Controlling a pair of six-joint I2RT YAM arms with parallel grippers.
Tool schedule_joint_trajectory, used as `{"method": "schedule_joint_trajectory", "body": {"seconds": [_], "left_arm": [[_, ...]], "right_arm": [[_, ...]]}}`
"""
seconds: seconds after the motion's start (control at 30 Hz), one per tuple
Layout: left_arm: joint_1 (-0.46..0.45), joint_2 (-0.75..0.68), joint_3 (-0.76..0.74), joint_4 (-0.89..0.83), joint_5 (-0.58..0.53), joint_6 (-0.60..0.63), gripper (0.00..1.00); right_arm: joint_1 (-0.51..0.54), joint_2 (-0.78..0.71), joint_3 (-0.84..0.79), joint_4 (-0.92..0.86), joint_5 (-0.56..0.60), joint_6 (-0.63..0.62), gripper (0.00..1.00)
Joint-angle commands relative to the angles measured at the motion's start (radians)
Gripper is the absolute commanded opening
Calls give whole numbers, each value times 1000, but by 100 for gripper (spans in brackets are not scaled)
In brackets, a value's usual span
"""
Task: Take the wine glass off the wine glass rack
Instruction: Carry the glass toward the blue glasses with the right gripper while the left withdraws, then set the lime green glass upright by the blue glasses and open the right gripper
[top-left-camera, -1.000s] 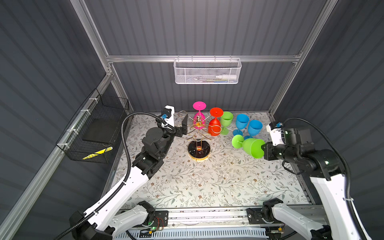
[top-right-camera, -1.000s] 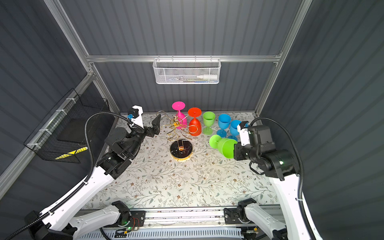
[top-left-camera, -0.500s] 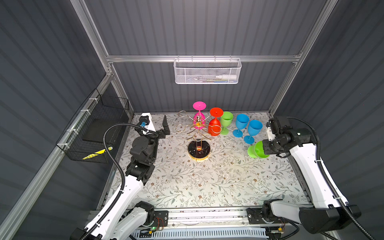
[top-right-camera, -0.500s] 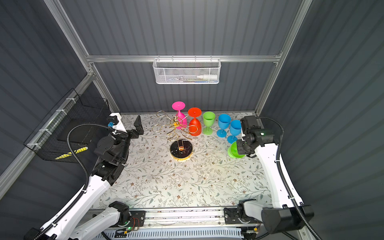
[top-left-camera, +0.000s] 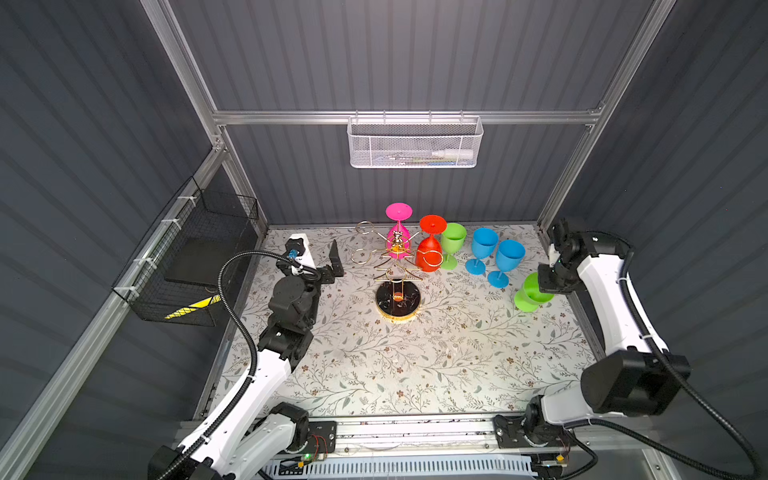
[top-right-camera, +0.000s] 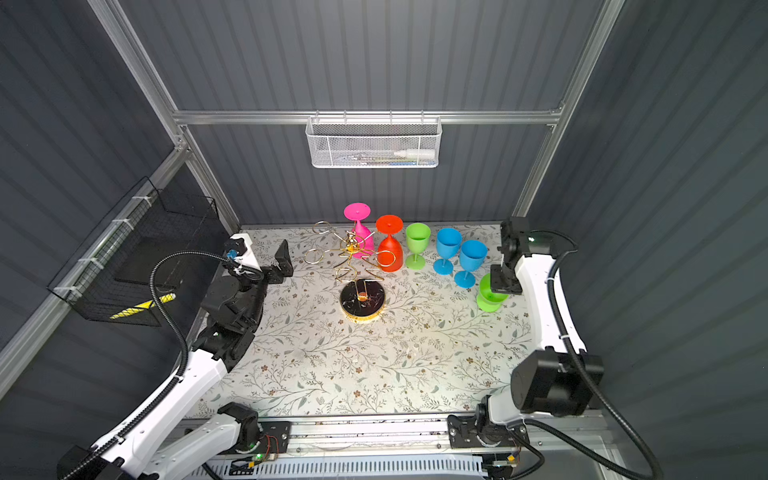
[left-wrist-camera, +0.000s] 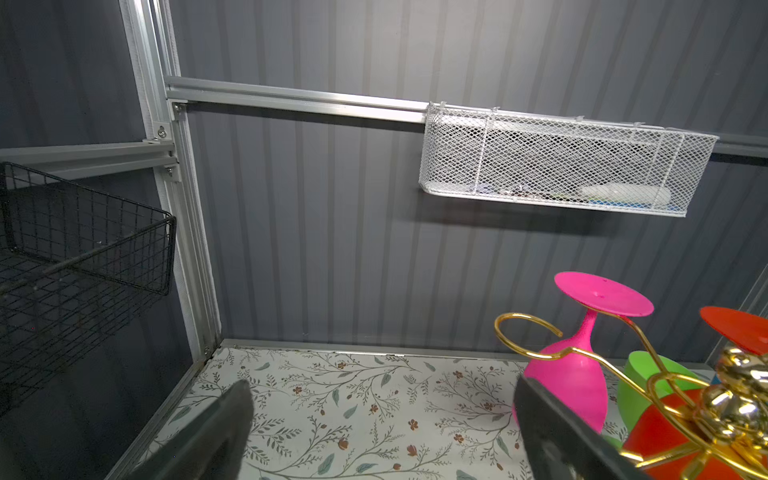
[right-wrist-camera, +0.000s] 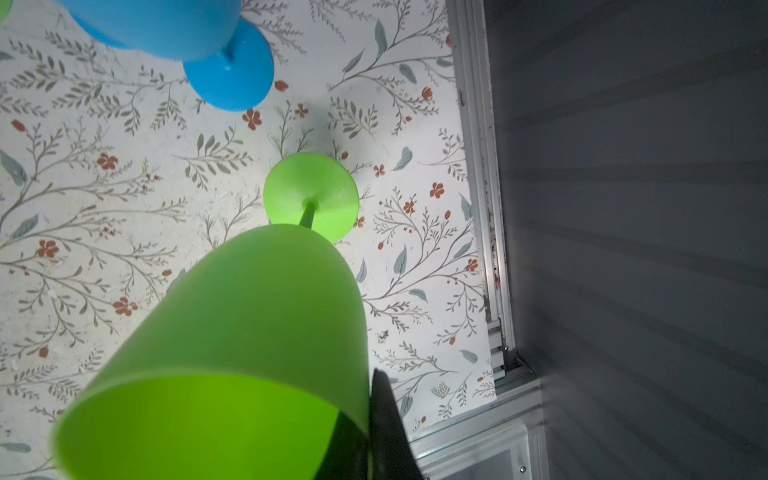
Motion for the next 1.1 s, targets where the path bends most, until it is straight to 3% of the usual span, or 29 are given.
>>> {"method": "schedule_joint_trajectory", "body": {"seconds": [0.0,0.57,0.8,1.07], "left_arm": [[7,-22,1,13,-14,-11,99],[7,-21,15,0,-25,16,100],[7,-19,20,-7,-32,31,100],[7,-28,22,-10,-34,38,100]], "right_arm": [[-32,72,63,15,-16,-18,0],[-89,350,246,32,-99,-25,6],[-100,383,269,38,-142,-23,24],[-126,330,292,64,-219,-4,35]]}}
